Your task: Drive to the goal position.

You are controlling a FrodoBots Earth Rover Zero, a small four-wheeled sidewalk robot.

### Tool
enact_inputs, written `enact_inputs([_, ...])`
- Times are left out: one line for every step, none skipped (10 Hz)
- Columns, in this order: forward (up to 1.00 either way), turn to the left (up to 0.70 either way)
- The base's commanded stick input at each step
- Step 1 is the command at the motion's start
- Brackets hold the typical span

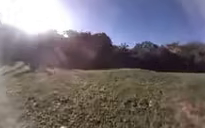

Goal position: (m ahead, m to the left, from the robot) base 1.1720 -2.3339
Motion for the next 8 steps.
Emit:
enact_inputs([1.0,0.01])
enact_inputs([1.0,0.01])
enact_inputs([1.0,0.01])
enact_inputs([1.0,-0.18])
enact_inputs([1.0,-0.39])
enact_inputs([1.0,-0.39])
enact_inputs([1.0,-0.39])
enact_inputs([1.0,-0.39])
